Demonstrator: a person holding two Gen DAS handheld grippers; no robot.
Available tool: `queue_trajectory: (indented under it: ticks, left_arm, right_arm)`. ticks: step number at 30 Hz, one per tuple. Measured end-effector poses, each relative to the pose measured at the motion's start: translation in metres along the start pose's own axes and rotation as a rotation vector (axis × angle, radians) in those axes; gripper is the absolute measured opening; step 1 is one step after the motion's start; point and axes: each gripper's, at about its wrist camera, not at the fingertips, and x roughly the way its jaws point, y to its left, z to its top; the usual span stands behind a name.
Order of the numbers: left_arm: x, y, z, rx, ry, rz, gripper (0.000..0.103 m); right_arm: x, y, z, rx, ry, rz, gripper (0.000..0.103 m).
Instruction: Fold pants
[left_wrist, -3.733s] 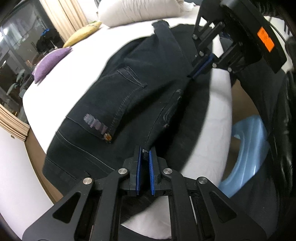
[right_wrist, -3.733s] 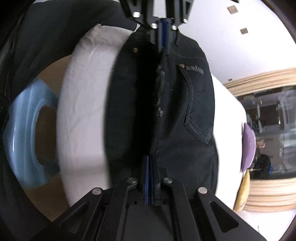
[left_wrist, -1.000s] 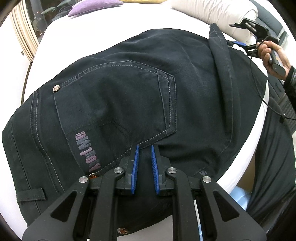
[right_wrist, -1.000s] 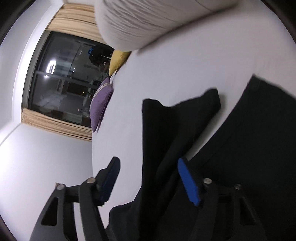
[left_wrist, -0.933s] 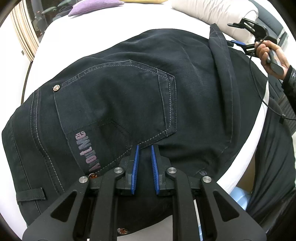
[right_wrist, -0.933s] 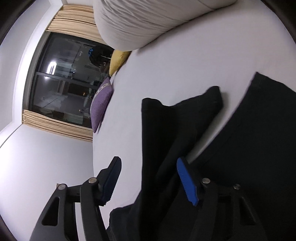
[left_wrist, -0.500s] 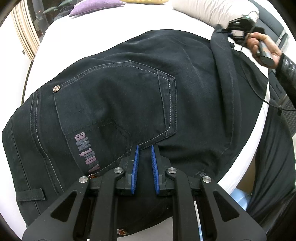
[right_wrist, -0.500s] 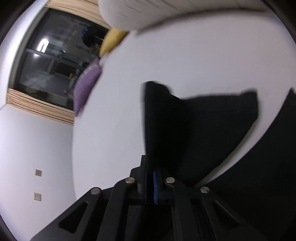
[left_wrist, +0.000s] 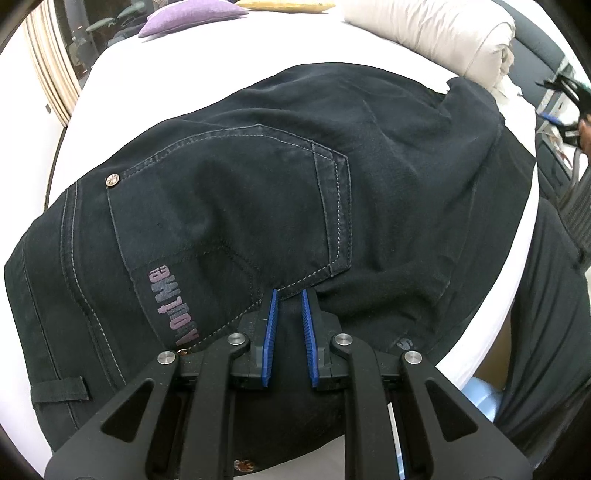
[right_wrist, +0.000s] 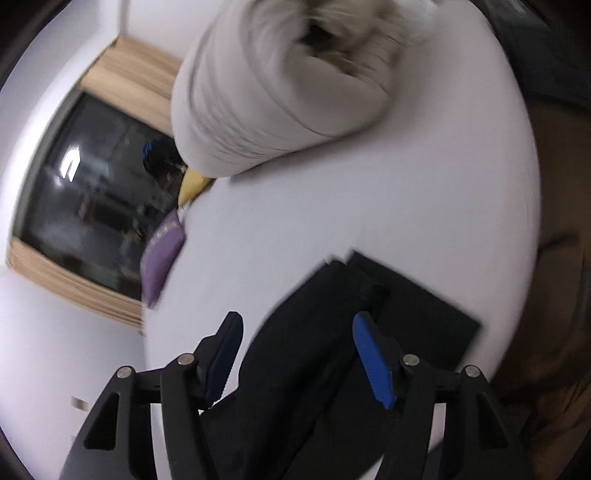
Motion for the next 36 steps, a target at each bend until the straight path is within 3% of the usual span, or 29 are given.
queue_trajectory:
  ticks: [1, 4, 7, 13, 16, 17, 18, 21, 25, 27, 31, 33, 34, 36]
  left_arm:
    - [0.0, -0.002, 0.001, 0.006, 0.004, 0.002, 0.014]
    - [-0.001, -0.005, 0.002, 0.017, 0.011, 0.01, 0.013]
    - [-0.001, -0.007, 0.002, 0.011, 0.008, 0.019, 0.013]
    - [-0.001, -0.013, 0.003, 0.011, 0.008, 0.026, 0.013]
    - [-0.001, -0.013, 0.004, 0.013, 0.01, 0.025, 0.013]
    - [-0.001, -0.013, 0.004, 0.012, 0.01, 0.025, 0.013]
    - [-0.002, -0.013, 0.004, 0.012, 0.009, 0.025, 0.013]
    - [-0.002, -0.012, 0.004, 0.012, 0.009, 0.022, 0.013]
    - [-0.002, -0.008, 0.005, 0.017, 0.008, 0.012, 0.014]
    - [-0.001, -0.006, 0.005, 0.017, 0.007, 0.005, 0.014]
    - [-0.002, -0.003, 0.004, 0.021, 0.002, 0.0, 0.014]
    - [-0.002, -0.002, 0.004, 0.025, 0.003, -0.001, 0.014]
    - [-0.002, -0.002, 0.004, 0.024, 0.005, -0.002, 0.014]
    - [-0.001, -0.003, 0.005, 0.025, 0.006, 0.001, 0.014]
  right_arm:
    - [0.001, -0.013, -0.007, 0.038, 0.013, 0.04, 0.066]
    - [0.017, -0.033, -0.018, 0.111, 0.028, 0.056, 0.065]
    - [0.046, -0.039, -0.022, 0.173, 0.092, 0.131, 0.058]
    - [0.102, -0.056, -0.032, 0.269, 0.153, 0.081, 0.057]
    - [0.12, -0.062, -0.032, 0.338, 0.145, 0.117, 0.048]
    - [0.123, -0.061, -0.031, 0.345, 0.146, 0.148, 0.036]
    - [0.129, -0.06, -0.028, 0.349, 0.151, 0.182, 0.006]
    - [0.127, -0.052, -0.02, 0.308, 0.145, 0.138, 0.005]
    - [0.074, -0.024, -0.008, 0.141, 0.05, 0.085, 0.004]
    - [0.052, -0.028, -0.006, 0.139, 0.022, 0.042, 0.004]
    - [0.038, -0.065, -0.007, 0.197, -0.008, -0.14, 0.008]
    - [0.051, -0.084, -0.009, 0.253, 0.052, -0.202, 0.016]
    - [0.052, -0.09, -0.012, 0.29, 0.067, -0.173, 0.021]
    - [0.05, -0.088, -0.01, 0.297, 0.039, -0.124, 0.058]
